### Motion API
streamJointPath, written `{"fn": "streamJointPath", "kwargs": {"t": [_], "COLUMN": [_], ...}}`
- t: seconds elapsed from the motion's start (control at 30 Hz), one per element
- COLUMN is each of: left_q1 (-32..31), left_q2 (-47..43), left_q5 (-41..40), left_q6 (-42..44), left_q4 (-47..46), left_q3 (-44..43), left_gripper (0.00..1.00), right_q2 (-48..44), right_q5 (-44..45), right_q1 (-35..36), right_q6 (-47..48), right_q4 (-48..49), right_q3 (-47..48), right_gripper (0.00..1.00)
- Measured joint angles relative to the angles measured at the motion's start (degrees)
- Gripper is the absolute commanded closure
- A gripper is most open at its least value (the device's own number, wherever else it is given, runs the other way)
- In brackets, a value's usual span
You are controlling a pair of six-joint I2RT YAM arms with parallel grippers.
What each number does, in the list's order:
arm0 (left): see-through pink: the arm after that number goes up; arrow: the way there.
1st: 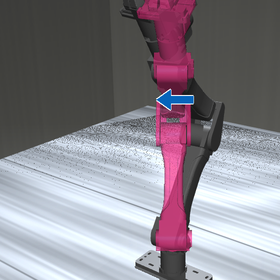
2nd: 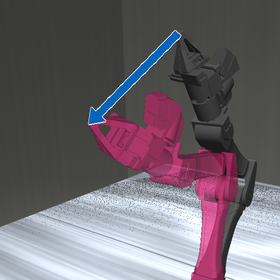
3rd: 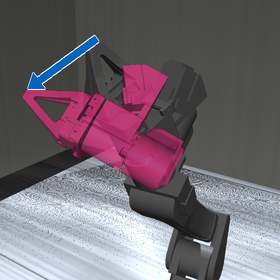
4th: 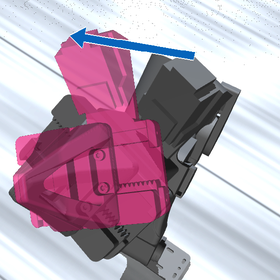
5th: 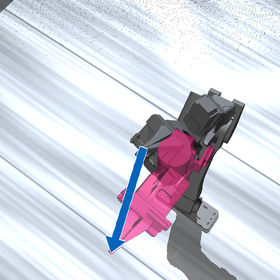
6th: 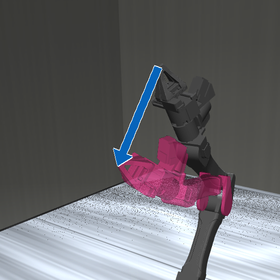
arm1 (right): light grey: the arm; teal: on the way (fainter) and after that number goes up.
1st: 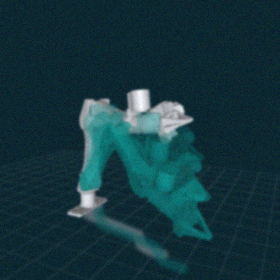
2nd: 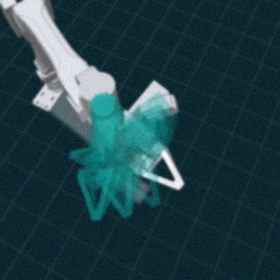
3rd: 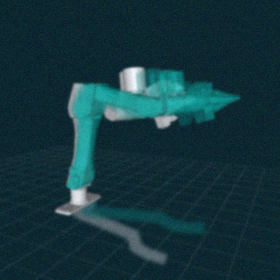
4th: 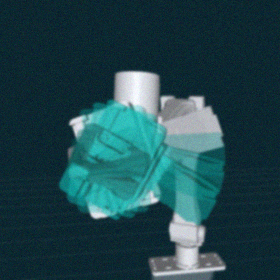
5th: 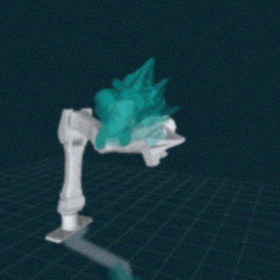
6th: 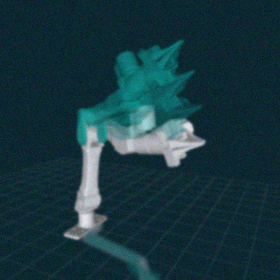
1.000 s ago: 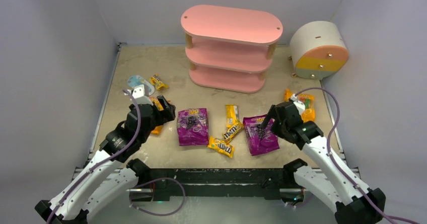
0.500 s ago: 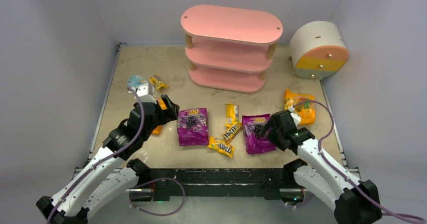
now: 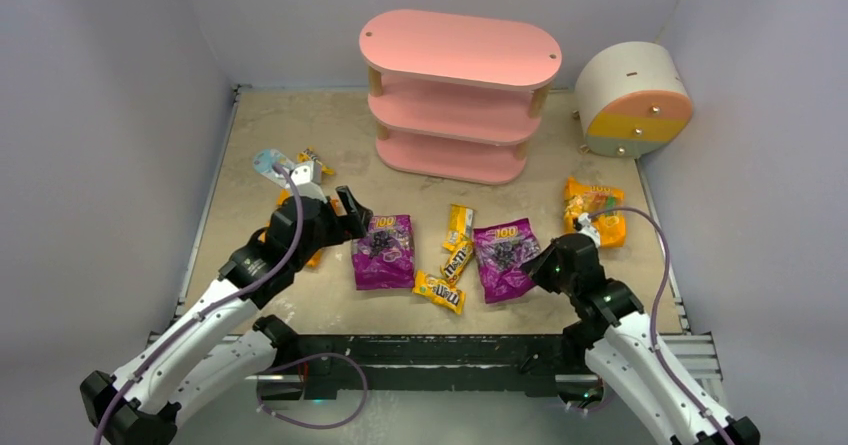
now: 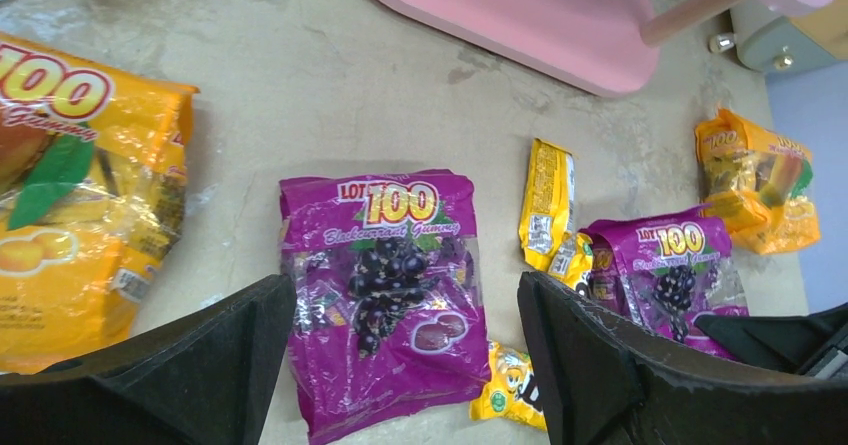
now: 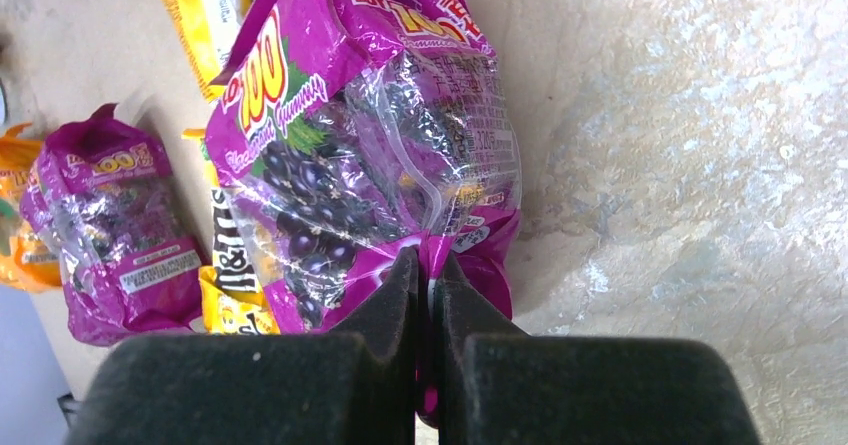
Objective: Place and organize the candy bags onto the shelf
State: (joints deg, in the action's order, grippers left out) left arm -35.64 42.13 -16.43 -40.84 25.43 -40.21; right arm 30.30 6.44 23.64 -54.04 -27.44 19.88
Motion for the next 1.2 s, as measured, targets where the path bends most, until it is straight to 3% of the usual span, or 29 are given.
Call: {"fn": "streamJointPath", "kwargs": {"t": [0.3, 0.53, 1.2], "left_q1": [0.0, 0.0, 0.0], "left_q2": [2.6, 3.4, 3.5], "left_q5": [5.6, 8.2, 8.8], "left_q6": [1.6, 3.0, 5.1], "left_q4": [-4.0, -6.6, -8.0], "left_q3": [1.1, 1.6, 2.2], "left_gripper": [0.14, 0.14, 0.13], "right_q2": [-1.6, -1.2, 11.4], "right_q5": [-3.1, -5.6, -9.9], "right_q1": [0.0, 0.0, 0.0], "right_q6": [9.1, 11.7, 14.0], "right_q4": [0.2, 5.9, 24.3], "right_q3": [8.5, 15.0, 20.8], "right_gripper": [1.00, 1.00, 1.00]}}
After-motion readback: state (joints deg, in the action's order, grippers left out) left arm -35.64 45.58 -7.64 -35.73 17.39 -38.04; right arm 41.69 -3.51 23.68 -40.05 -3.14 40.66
